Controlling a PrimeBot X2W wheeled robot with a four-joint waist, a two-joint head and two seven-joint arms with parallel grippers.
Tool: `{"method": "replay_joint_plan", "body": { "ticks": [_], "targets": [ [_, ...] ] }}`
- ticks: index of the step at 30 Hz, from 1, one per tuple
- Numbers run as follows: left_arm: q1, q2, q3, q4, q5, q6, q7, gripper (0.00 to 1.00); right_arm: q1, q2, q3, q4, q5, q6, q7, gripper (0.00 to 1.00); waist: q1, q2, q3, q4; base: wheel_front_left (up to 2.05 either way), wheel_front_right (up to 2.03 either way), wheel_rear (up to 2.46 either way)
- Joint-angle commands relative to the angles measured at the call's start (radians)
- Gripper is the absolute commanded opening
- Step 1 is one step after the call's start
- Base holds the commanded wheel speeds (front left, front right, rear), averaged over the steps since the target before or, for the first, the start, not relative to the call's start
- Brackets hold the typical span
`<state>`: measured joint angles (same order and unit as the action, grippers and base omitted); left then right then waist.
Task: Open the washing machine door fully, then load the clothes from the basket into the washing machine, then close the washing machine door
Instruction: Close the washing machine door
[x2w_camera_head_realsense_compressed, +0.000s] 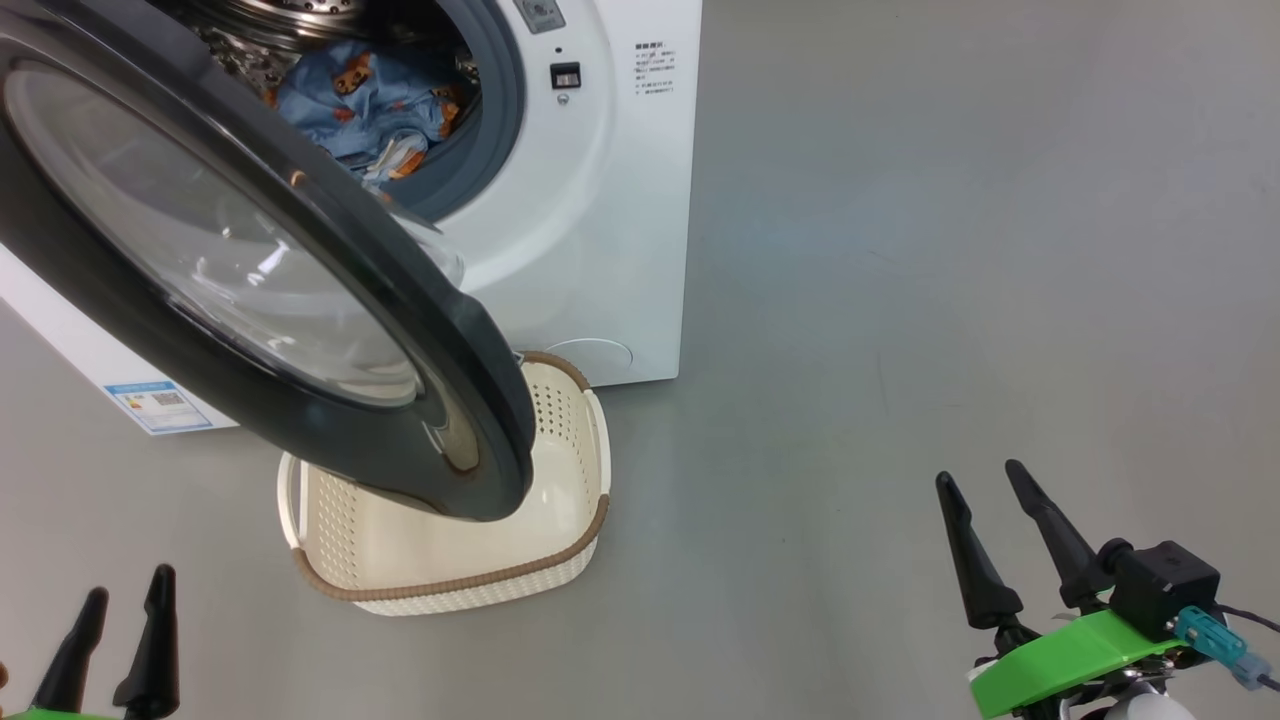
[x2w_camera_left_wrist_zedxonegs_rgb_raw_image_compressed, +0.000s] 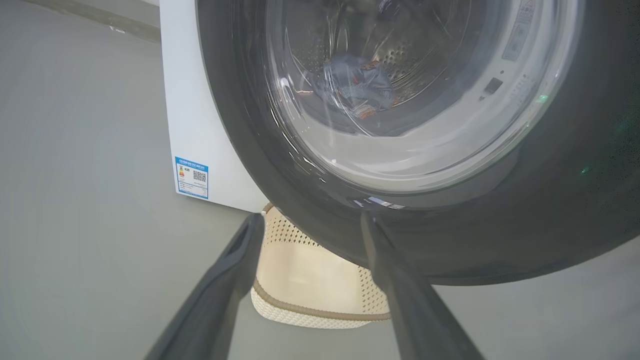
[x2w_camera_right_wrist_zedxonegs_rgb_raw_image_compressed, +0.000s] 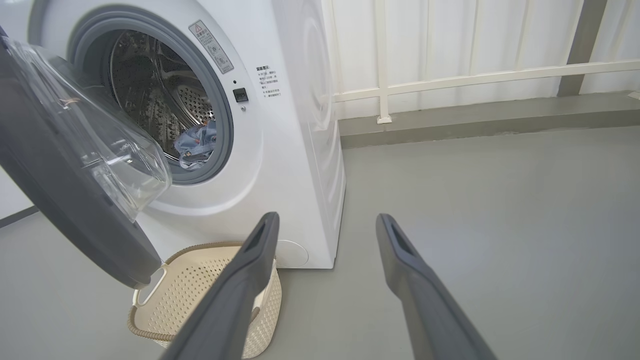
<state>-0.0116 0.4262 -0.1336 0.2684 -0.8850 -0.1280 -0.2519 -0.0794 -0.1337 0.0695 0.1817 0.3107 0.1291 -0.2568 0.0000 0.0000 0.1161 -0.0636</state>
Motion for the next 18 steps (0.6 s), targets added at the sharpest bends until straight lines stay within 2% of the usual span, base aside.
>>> {"method": "replay_joint_plan", "body": {
  "ticks": [1, 7, 13, 18],
  "targets": [
    [-0.009, 0.012, 0.074, -0.036, 0.065, -0.003, -0.01, 1.0, 0.001, -0.013, 0.013, -0.026, 0.005, 0.002, -0.005, 1.0, 0.0, 0.0, 0.0, 0.0, 0.0, 0.0, 0.0],
    [0.021, -0.075, 0.179, -0.125, 0.265, -0.003, -0.01, 1.0, 0.006, -0.018, 0.0, -0.03, 0.004, 0.002, -0.005, 1.0, 0.0, 0.0, -0.002, -0.003, 0.0, 0.0, 0.0],
    [0.054, -0.116, 0.196, -0.195, 0.395, -0.003, -0.01, 1.0, 0.01, -0.018, -0.008, -0.03, 0.003, 0.002, -0.005, 1.0, 0.0, 0.0, -0.006, -0.006, 0.0, 0.0, 0.0],
    [0.073, -0.146, 0.197, -0.232, 0.443, -0.003, -0.01, 1.0, 0.015, -0.015, -0.015, -0.033, 0.002, 0.002, -0.005, 1.0, 0.0, 0.0, -0.004, -0.006, 0.0, 0.0, 0.0]
  ]
}}
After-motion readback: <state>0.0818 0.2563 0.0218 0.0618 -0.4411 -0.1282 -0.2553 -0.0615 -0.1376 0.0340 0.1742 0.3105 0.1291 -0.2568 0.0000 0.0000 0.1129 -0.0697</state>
